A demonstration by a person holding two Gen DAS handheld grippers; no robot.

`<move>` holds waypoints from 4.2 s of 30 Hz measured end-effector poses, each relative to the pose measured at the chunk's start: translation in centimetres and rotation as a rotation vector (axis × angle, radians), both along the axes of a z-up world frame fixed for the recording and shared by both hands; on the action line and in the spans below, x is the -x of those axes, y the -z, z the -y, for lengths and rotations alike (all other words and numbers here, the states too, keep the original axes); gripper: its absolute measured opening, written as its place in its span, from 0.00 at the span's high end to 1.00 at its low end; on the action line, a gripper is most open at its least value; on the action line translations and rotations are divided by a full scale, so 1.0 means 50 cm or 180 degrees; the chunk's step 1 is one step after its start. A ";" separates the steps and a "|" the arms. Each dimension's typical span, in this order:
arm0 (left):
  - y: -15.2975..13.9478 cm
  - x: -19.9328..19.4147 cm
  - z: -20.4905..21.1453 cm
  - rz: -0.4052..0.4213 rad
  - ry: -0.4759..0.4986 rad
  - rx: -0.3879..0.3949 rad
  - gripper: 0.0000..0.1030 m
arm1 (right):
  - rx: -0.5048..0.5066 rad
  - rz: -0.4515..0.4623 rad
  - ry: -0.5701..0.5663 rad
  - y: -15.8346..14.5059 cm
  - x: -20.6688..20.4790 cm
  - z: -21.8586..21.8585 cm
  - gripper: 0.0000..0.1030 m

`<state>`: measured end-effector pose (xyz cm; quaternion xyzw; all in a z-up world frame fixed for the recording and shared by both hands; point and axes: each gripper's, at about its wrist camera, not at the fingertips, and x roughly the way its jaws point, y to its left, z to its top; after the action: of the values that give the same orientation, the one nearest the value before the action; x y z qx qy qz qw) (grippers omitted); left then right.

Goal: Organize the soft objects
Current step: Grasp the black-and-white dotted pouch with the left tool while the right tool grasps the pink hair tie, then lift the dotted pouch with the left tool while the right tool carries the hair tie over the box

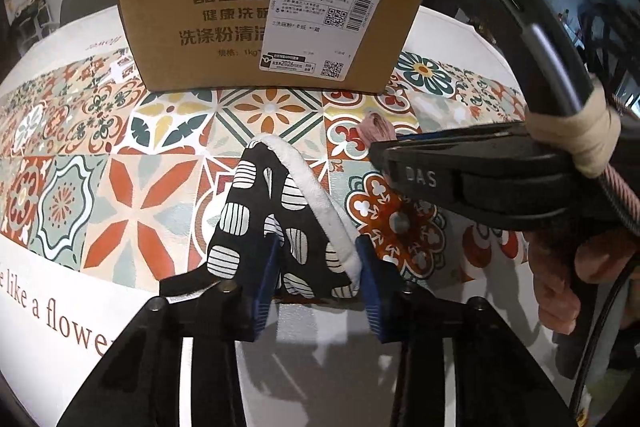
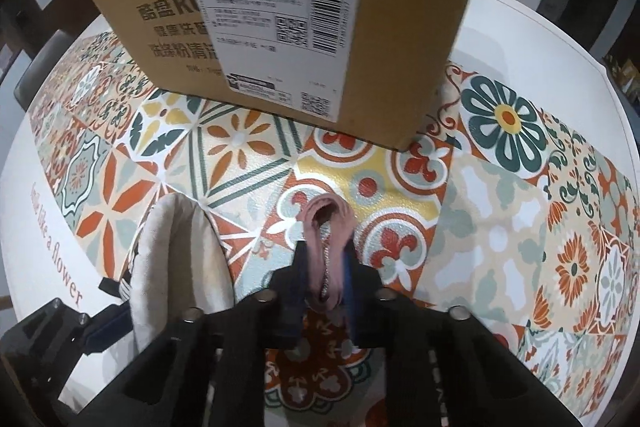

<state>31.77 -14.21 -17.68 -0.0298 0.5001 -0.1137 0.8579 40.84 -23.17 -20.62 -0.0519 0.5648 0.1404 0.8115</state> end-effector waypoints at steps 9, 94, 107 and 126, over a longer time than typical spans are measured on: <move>-0.018 0.008 -0.016 -0.0042 -0.0036 0.0110 0.75 | -0.0159 -0.0012 0.0276 -0.022 0.033 0.048 0.90; -0.468 -0.021 -0.209 0.1957 0.0312 0.0274 0.80 | -0.0676 0.1943 0.0701 -0.503 0.155 -0.081 0.89; -0.471 -0.102 -0.177 0.2067 0.0428 0.0143 0.80 | -0.0604 0.2066 0.0737 -0.516 0.084 -0.069 0.89; -0.355 -0.263 -0.143 0.1569 0.0537 0.0082 0.79 | -0.0449 0.1707 0.0758 -0.421 -0.053 -0.053 0.89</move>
<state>44.93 -7.06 0.08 0.0297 0.2752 -0.1950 0.9409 43.52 -20.55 0.42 0.0359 0.3213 0.0644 0.9441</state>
